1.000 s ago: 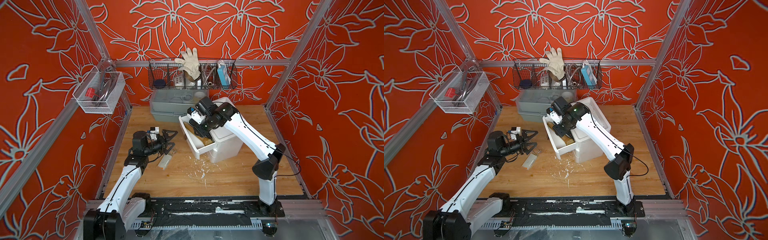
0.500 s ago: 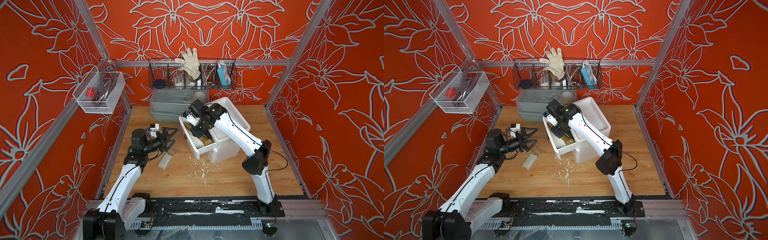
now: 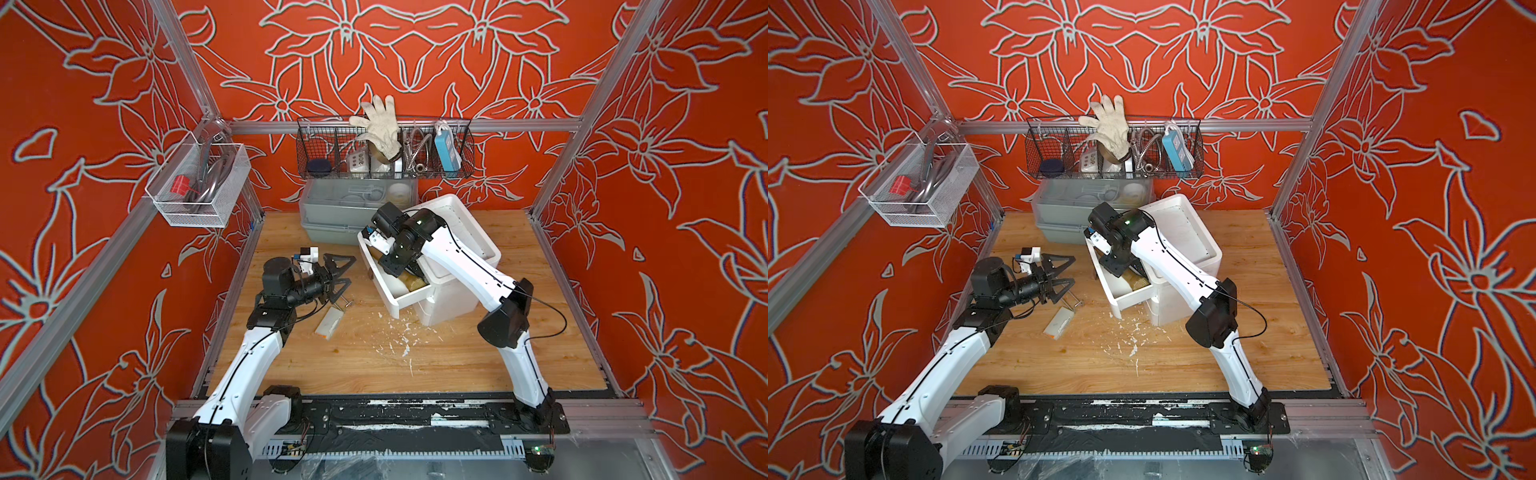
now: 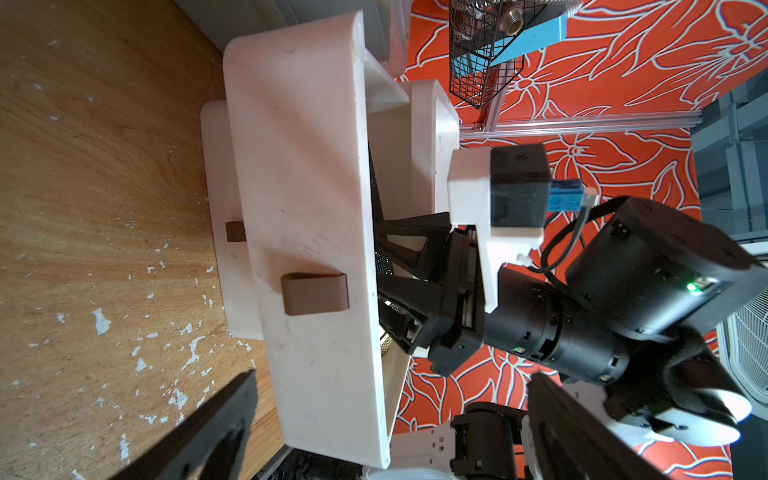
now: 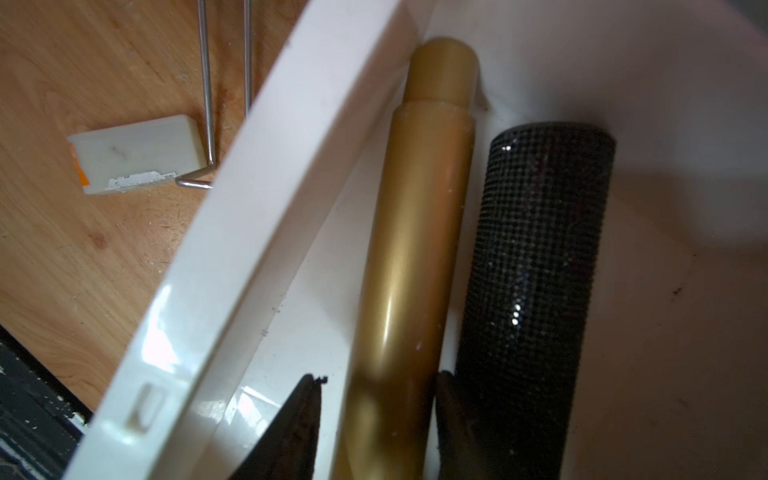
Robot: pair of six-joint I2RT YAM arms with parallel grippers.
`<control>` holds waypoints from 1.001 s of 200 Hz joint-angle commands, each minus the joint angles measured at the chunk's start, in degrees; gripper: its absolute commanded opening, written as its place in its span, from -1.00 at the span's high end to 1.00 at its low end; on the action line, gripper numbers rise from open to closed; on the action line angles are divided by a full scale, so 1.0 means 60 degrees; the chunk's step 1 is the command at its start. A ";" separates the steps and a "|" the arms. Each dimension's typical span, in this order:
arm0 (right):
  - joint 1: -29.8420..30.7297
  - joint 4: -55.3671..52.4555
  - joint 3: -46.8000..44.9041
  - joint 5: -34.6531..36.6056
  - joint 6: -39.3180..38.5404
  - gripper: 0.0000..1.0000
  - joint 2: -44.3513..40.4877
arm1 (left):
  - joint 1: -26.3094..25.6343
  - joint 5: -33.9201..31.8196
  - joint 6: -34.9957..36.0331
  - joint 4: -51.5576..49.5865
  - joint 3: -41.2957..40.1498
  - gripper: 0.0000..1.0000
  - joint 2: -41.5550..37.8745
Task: Take the microphone out of the drawer
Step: Pick up the microphone from the drawer.
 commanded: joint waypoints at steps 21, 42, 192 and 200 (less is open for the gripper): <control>-0.0082 -0.0435 0.0020 0.0295 -0.0052 0.41 0.0398 | 0.0053 0.0141 0.0072 0.0255 0.0068 -1.00 -0.0013; -0.0084 -0.0334 -0.0068 0.0358 0.0003 0.61 0.0329 | 0.0053 0.0120 0.0075 0.0254 0.0022 -1.00 -0.0029; -0.0015 -0.0922 -0.0025 0.0957 0.0138 -0.06 0.0812 | 0.0056 0.0119 -0.0005 0.0342 0.0025 -1.00 -0.0029; -0.0026 -0.0909 -0.0033 0.1069 0.0172 -0.05 0.0866 | 0.0056 0.0119 -0.0007 0.0342 0.0050 -1.00 -0.0029</control>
